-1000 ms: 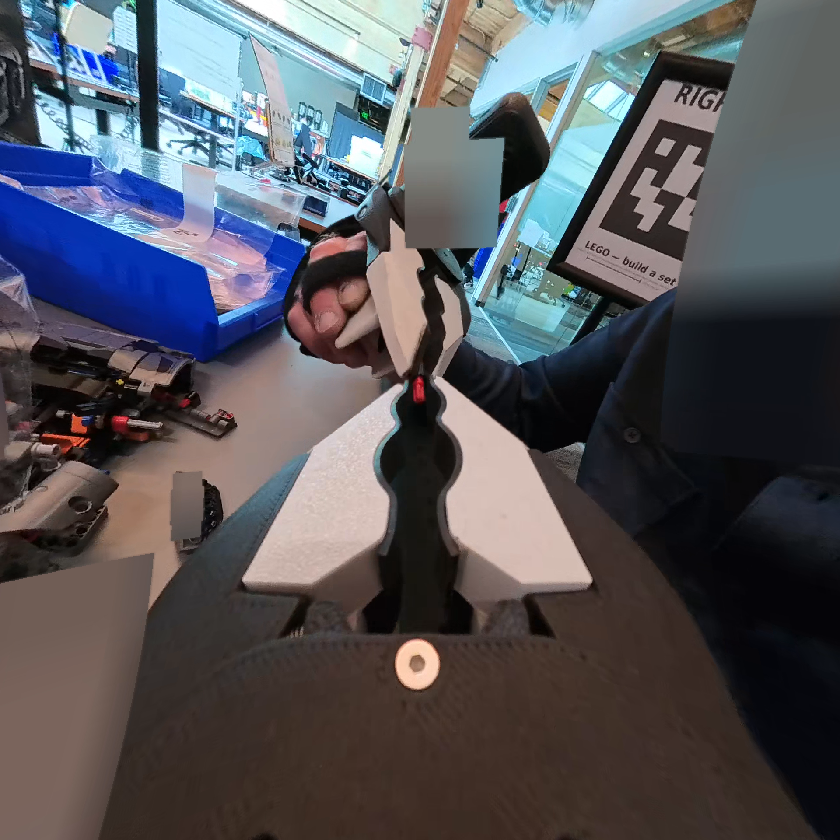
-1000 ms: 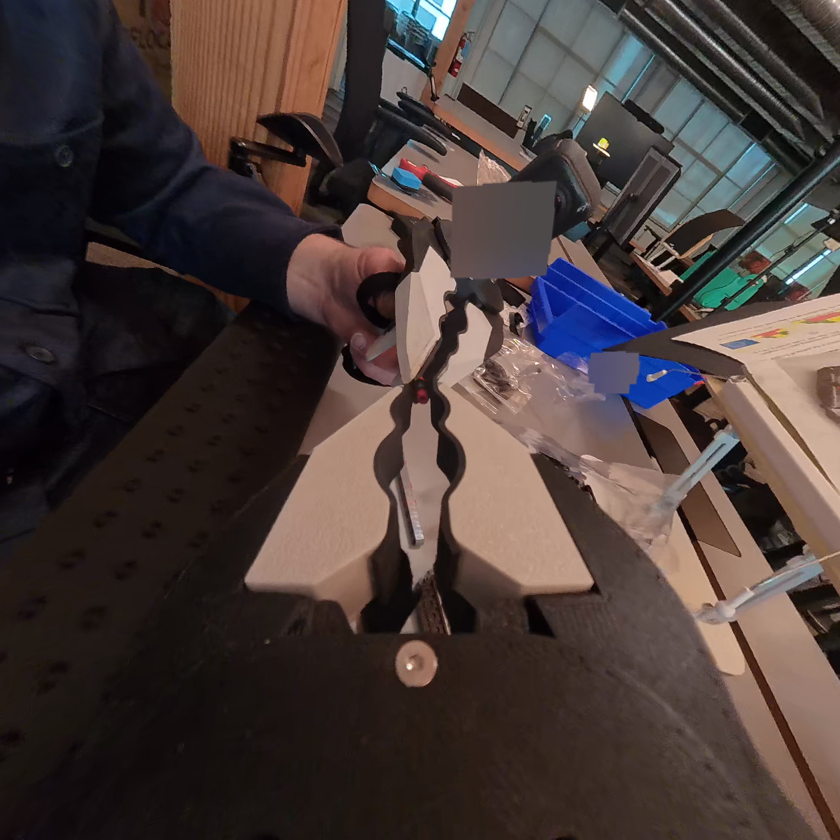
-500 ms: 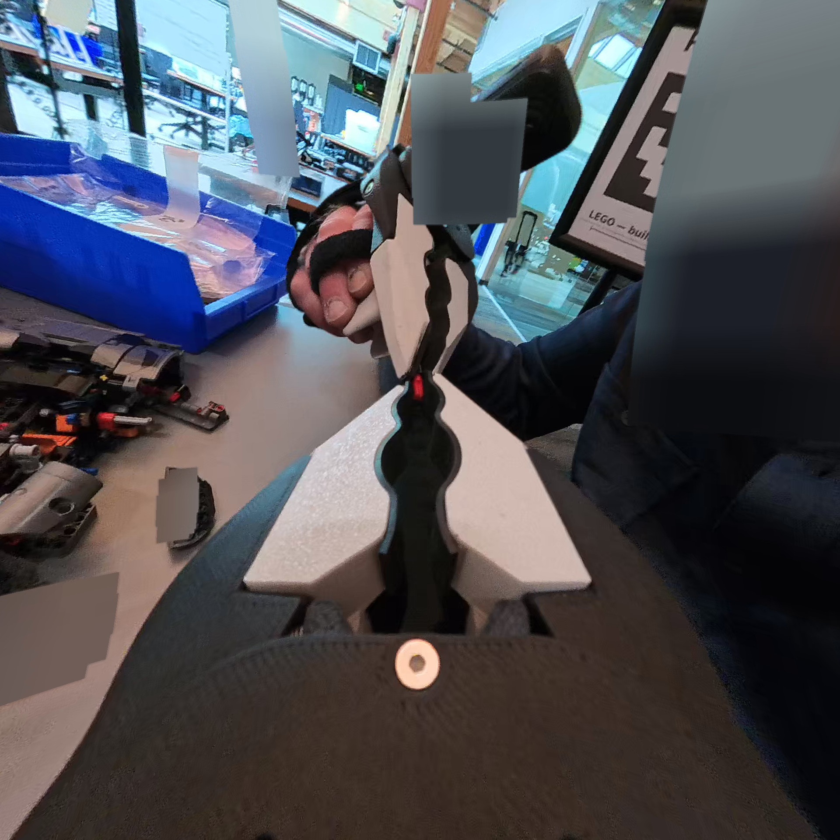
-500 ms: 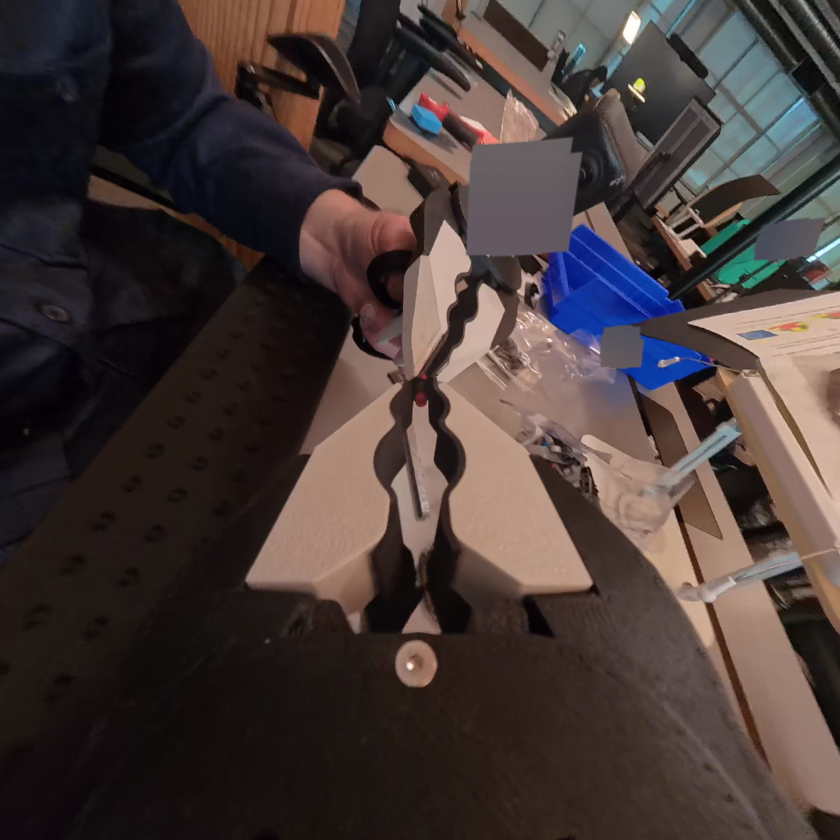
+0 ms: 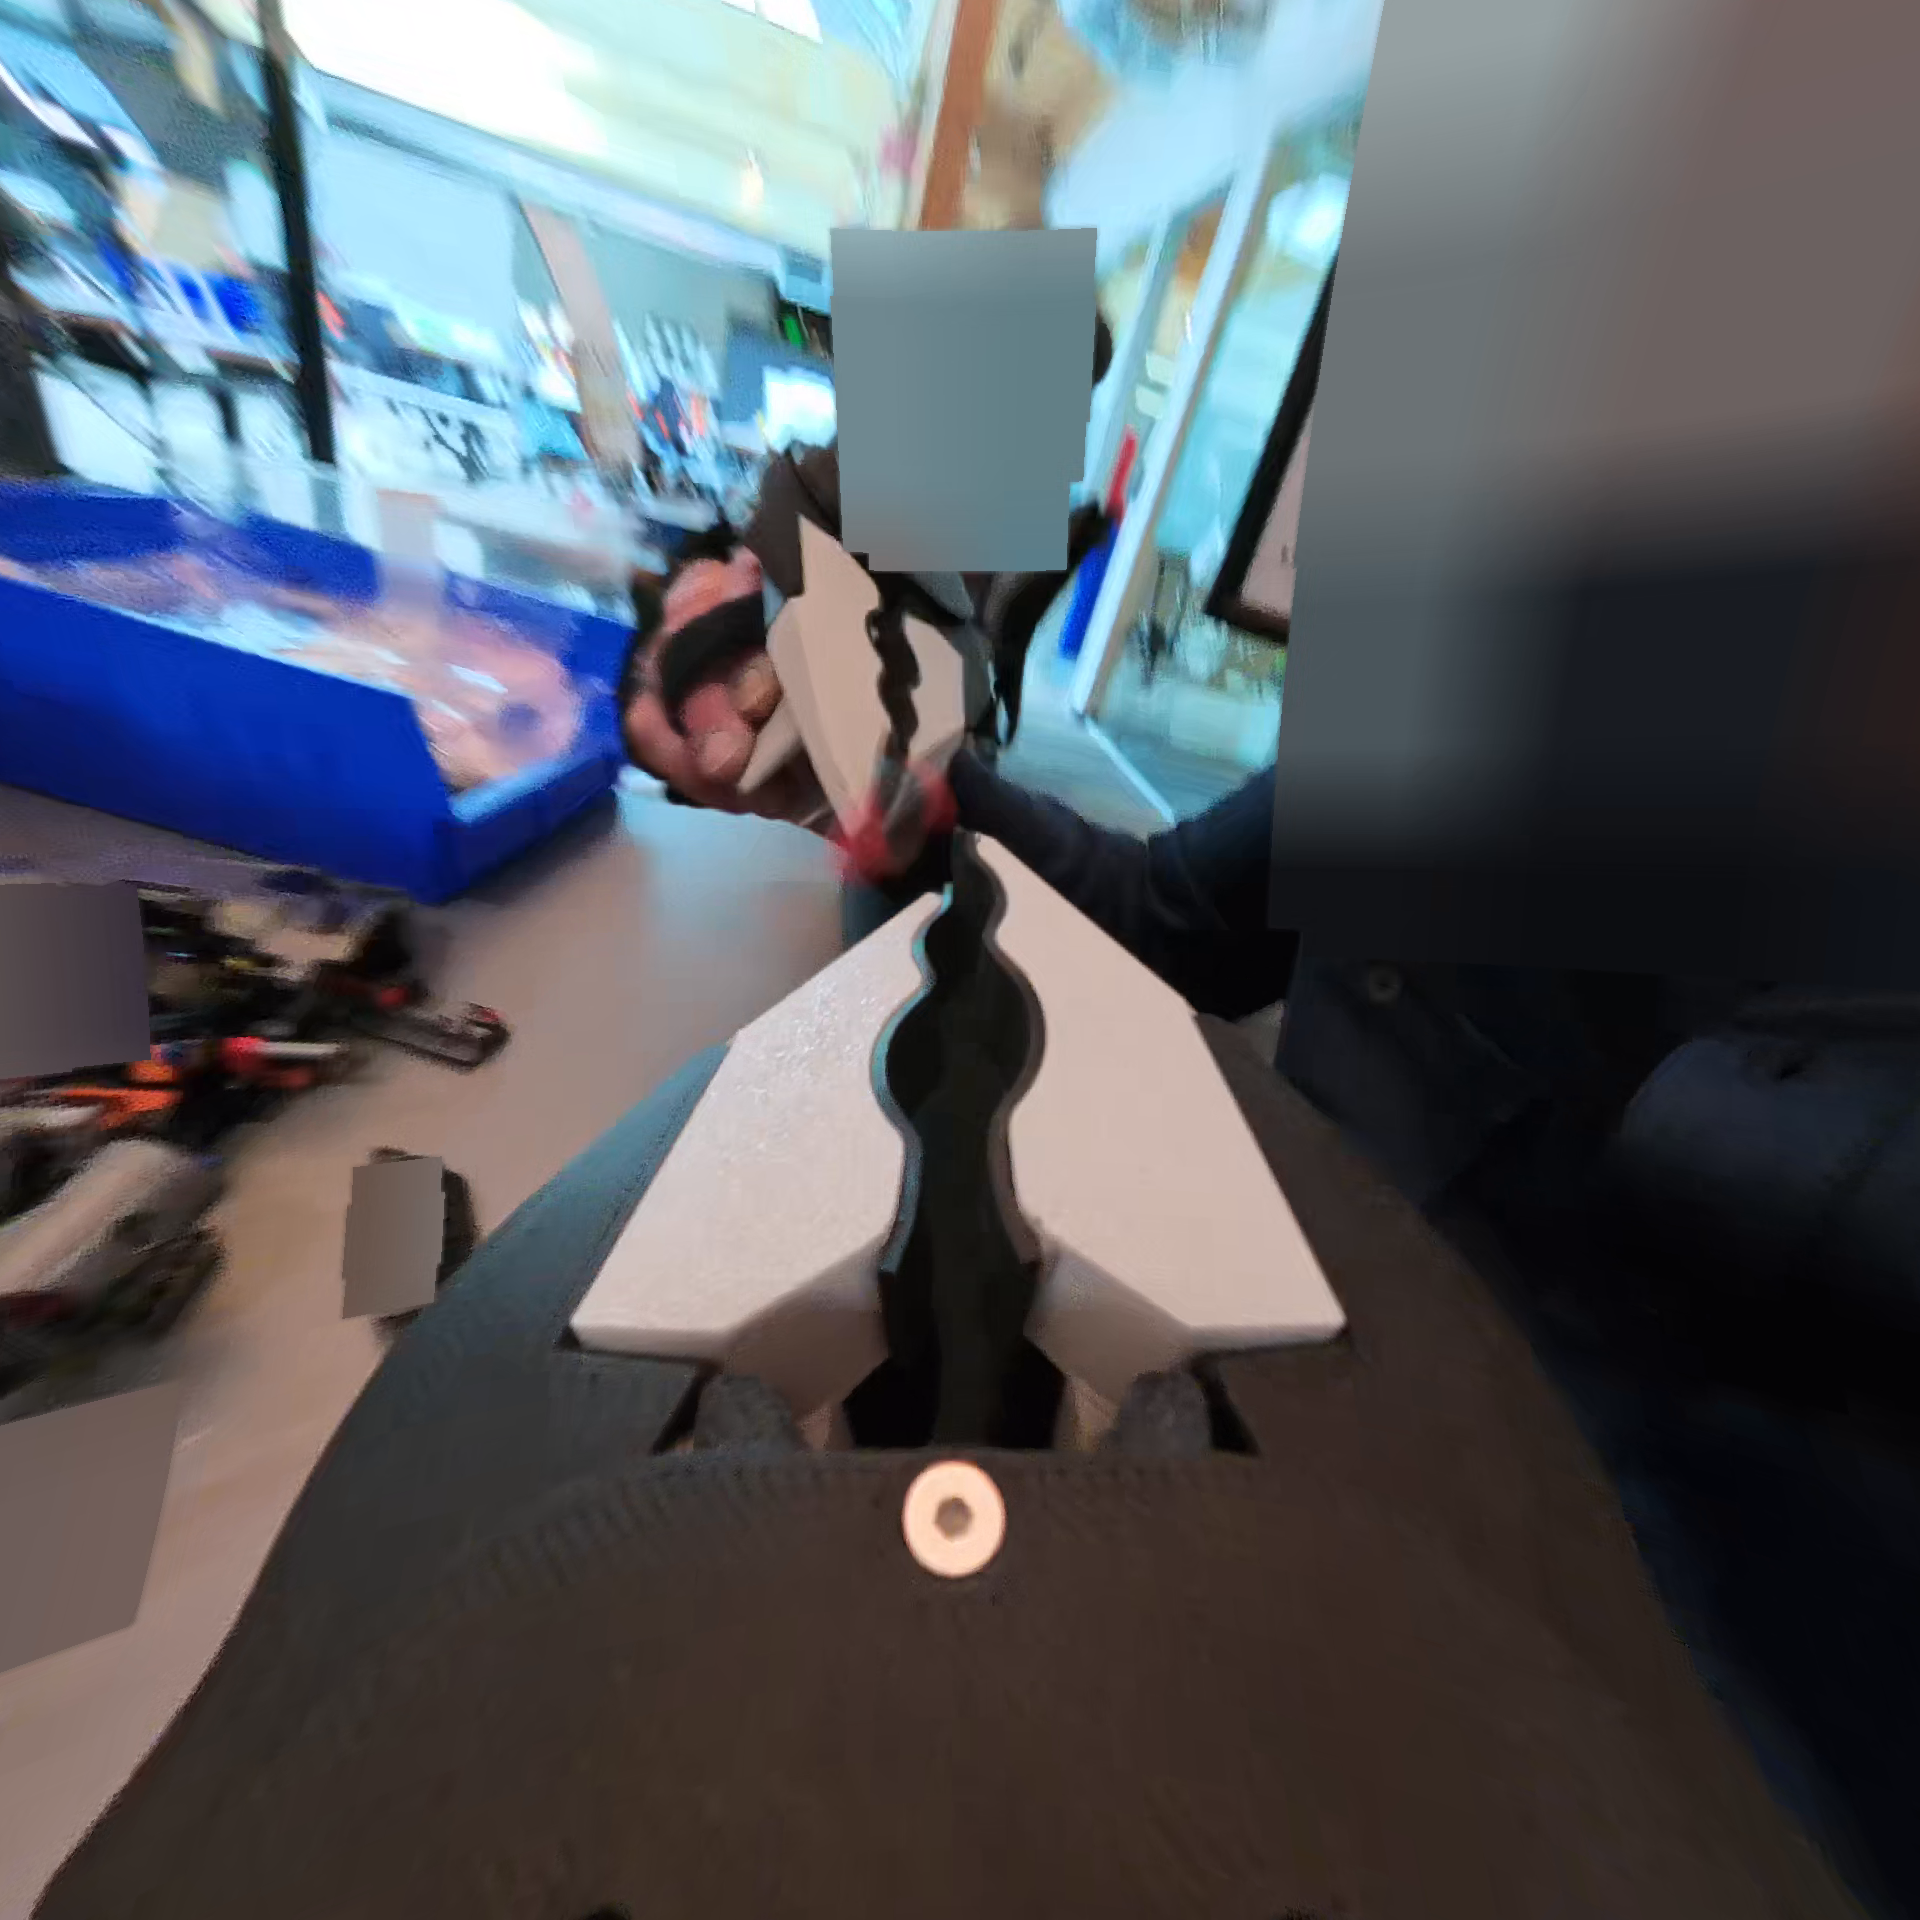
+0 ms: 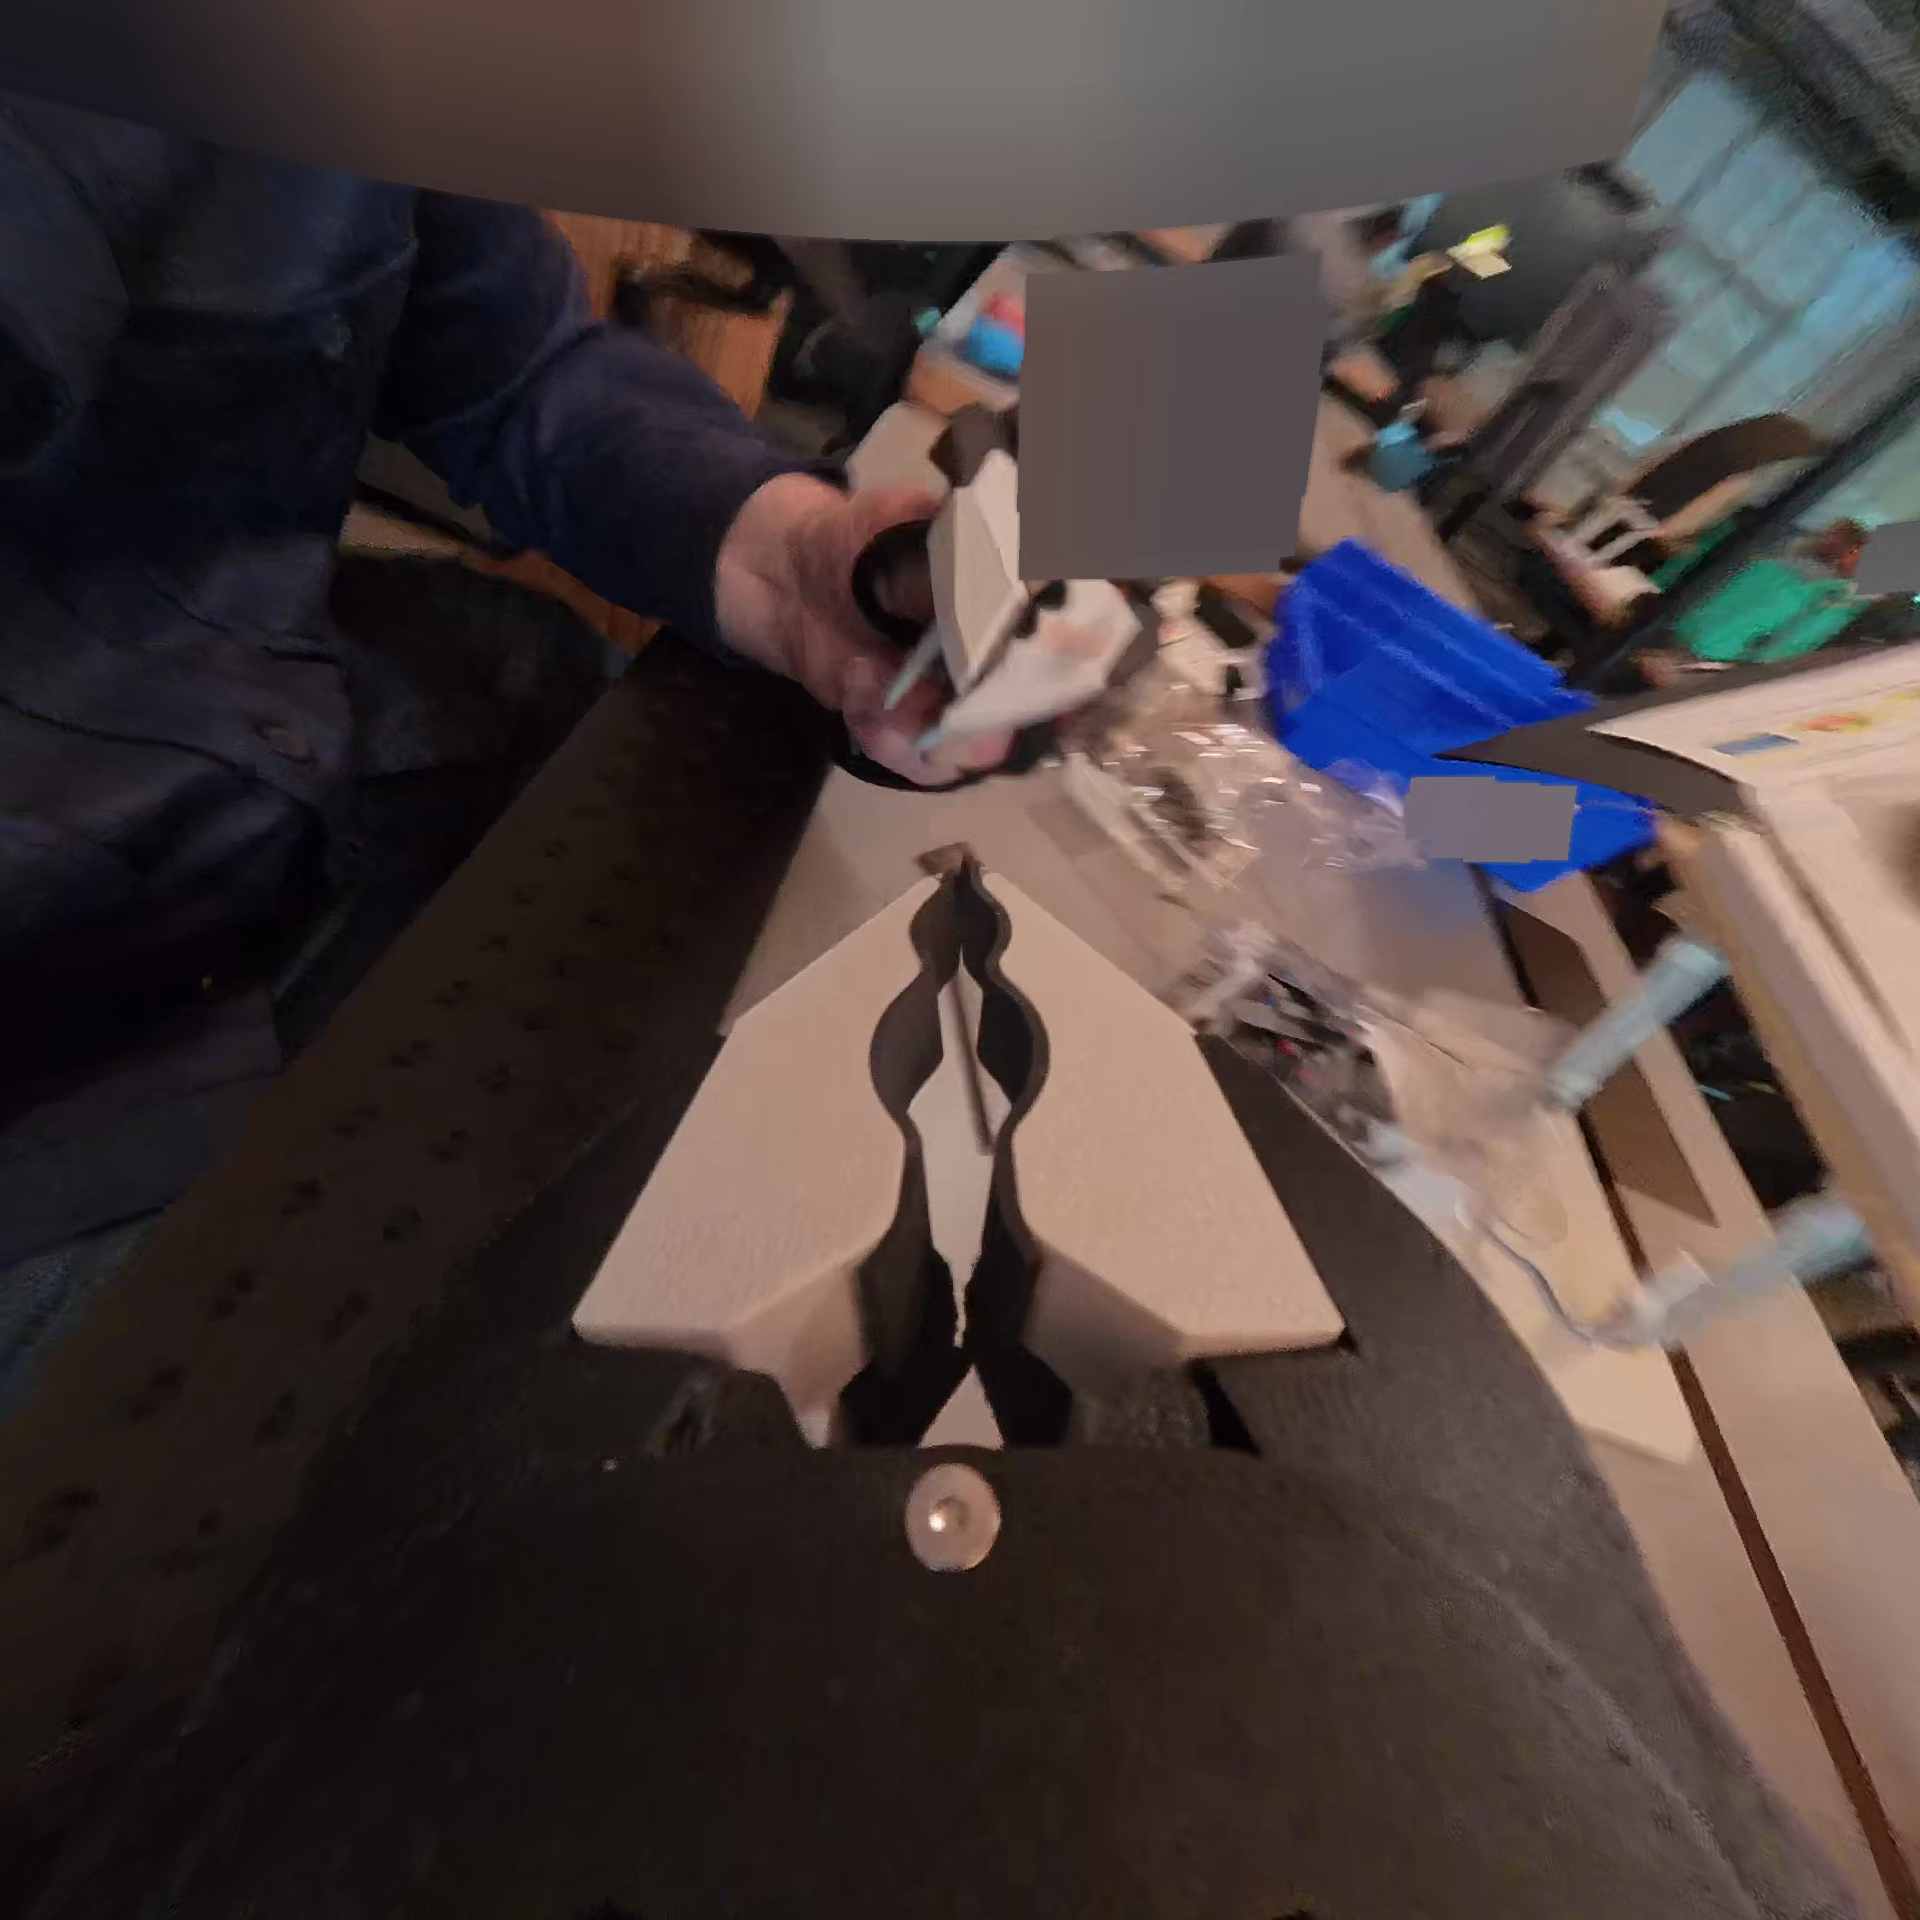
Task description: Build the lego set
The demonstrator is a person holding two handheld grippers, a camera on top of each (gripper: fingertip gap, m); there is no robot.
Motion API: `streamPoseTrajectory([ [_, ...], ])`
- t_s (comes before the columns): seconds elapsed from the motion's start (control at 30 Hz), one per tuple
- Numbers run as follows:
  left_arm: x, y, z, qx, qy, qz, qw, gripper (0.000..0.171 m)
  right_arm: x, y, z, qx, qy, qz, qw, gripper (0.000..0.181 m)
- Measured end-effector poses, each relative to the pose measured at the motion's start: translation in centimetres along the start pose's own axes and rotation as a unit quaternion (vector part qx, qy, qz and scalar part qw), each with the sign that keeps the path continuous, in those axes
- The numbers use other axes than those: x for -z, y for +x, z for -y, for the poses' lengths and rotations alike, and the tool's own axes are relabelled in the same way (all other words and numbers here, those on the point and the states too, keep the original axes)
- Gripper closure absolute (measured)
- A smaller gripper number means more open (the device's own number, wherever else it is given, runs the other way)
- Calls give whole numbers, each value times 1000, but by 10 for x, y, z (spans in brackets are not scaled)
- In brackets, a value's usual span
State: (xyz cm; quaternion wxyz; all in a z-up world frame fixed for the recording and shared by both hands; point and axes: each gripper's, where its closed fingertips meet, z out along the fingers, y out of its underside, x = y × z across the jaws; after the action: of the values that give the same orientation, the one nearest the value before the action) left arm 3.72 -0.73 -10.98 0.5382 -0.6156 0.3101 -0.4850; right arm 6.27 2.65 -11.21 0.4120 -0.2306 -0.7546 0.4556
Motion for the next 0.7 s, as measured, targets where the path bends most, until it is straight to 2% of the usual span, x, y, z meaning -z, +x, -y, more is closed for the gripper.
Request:
streamPoseTrajectory([
  [0.03, 16, -11, 6, 5, 18, 25, 1000, 171, 22, 7, 9, -17, 38, -14, 999, 181],
  [0.07, 21, -18, 0, 13, 9, 41, 999, 171, 32, 9, 13, -23, 54, -19, 998, 181],
  [0.17, 4, -22, -16, 12, -34, 42, 998, 171, 10, 5, -5, -29, 15, -9, 999, 181],
  [0.23, 3, -25, -22, 46, -43, 29, 998, 171, -4, 4, -20, -43, -19, 0, 999, 181],
  [0.3, 0, -26, -31, 19, -70, 45, 996, 171, -8, 6, -34, -29, -60, -10, 998, 181],
  [0.37, -4, -27, -39, 34, -85, 42, 995, 171, -8, 7, -37, -45, -55, -6, 997, 181],
  [0.5, -7, -32, -48, 46, -105, 47, 992, 171, -14, 7, -52, -48, -86, -7, 995, 181],
  [0.7, -15, -30, -64, 40, -145, 42, 988, 171, -18, 7, -59, -65, -87, 0, 994, 181],
])
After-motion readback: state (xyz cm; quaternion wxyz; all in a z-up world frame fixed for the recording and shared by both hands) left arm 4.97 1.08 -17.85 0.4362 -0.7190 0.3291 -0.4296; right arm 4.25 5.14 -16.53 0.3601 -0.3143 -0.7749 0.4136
